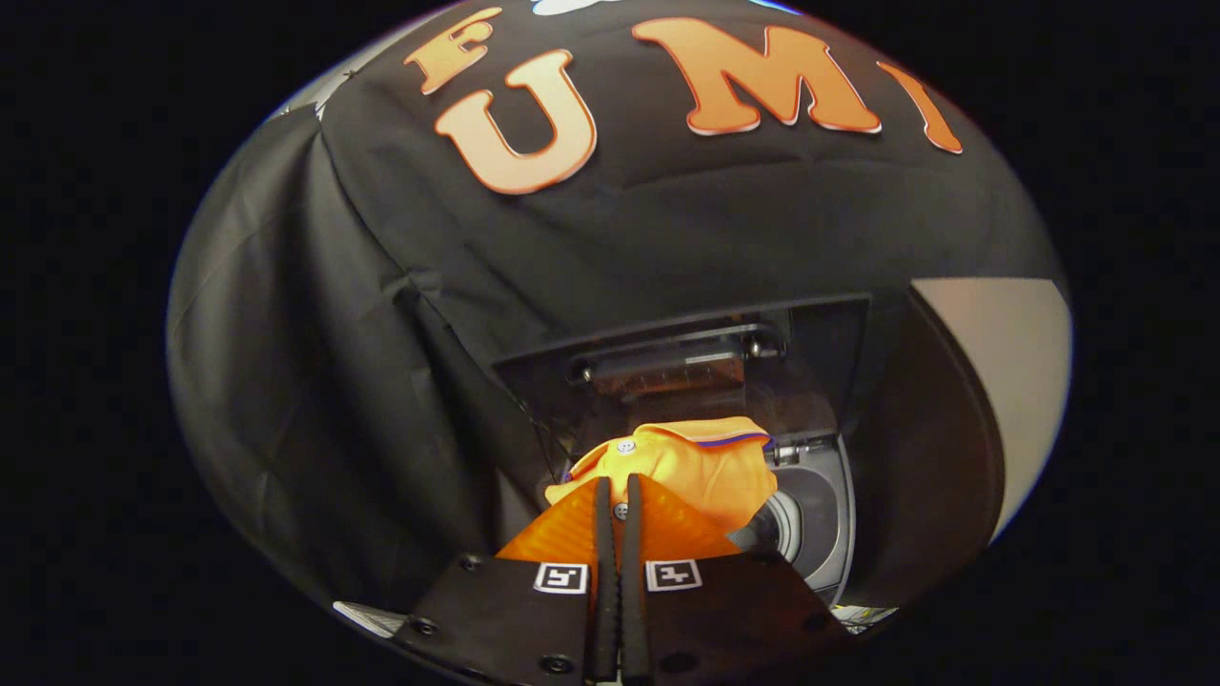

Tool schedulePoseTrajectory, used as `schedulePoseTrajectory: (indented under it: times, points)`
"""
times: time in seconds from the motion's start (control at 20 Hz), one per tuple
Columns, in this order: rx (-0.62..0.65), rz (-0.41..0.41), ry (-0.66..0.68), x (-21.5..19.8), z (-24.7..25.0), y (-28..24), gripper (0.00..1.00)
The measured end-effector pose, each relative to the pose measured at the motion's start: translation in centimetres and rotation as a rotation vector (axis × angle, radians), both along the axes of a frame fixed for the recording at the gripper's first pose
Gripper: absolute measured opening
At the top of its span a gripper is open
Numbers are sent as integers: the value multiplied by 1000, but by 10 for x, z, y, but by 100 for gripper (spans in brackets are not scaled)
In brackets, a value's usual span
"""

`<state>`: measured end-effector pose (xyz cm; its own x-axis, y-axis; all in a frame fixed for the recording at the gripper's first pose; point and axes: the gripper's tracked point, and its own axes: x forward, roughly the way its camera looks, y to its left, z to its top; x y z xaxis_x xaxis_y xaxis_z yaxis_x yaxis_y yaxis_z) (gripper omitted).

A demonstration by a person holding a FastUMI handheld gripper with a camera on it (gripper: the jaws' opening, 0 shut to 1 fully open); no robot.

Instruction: Put the clothes into the washing machine and then close the washing machine lid.

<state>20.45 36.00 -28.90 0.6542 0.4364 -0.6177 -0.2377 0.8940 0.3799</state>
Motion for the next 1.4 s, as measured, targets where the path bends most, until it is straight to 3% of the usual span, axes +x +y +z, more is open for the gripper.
schedulePoseTrajectory:
  times: [0.85,1.2,1.4]
  points:
    - [-86,-75,210,26,-184,3,9]
    - [-207,-58,236,28,-256,-2,9]
    - [-227,-51,266,25,-272,2,9]
